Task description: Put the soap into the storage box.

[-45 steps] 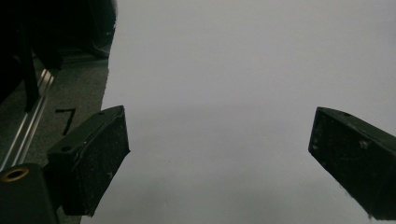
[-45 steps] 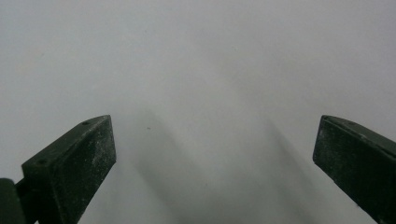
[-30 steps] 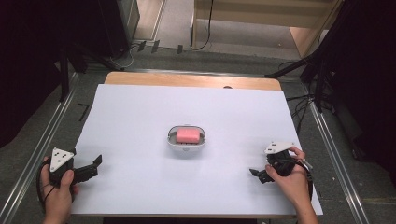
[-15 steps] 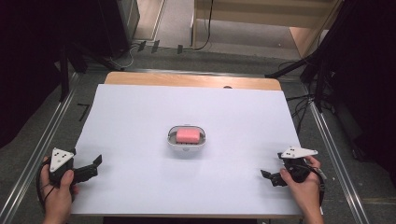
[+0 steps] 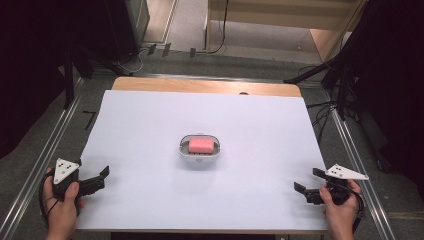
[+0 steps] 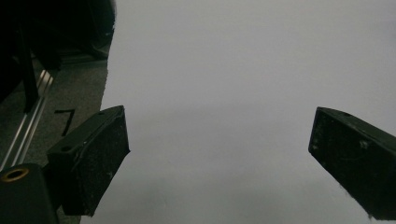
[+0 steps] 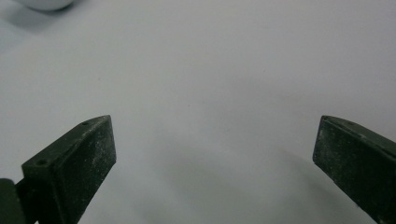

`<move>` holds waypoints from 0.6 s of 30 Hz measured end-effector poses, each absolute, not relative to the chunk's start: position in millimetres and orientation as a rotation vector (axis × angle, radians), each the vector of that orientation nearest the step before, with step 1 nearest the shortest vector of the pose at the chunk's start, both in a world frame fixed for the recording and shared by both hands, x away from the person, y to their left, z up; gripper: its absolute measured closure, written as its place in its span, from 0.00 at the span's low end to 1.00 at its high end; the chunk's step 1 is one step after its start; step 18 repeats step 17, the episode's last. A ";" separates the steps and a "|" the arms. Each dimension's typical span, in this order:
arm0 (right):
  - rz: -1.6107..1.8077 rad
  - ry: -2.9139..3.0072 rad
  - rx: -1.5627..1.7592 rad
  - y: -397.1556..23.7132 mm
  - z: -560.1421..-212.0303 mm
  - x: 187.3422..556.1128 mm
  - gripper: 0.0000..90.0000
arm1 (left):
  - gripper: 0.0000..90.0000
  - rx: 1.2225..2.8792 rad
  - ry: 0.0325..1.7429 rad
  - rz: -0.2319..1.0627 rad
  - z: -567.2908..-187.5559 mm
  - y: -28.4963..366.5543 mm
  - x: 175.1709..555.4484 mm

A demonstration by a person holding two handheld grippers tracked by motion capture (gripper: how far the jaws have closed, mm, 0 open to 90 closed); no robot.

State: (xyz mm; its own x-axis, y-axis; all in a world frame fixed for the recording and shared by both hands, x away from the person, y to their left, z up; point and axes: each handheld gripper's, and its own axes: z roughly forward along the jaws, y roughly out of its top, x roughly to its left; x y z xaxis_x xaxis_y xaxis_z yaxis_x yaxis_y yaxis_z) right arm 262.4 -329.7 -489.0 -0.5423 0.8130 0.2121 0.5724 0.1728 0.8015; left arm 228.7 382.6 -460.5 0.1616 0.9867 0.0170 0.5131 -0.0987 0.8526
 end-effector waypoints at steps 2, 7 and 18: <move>1.303 2.164 1.346 -330.3 -489.3 262.3 0.00 | 0.06 1.718 1.443 0.824 -460.4 382.9 228.9; 1.257 2.144 1.372 -328.1 -490.1 262.9 0.00 | 0.06 1.725 1.443 0.826 -460.3 382.5 228.9; 1.200 2.153 1.358 -323.6 -490.2 262.7 0.00 | 0.06 1.734 1.451 0.829 -460.6 381.1 229.9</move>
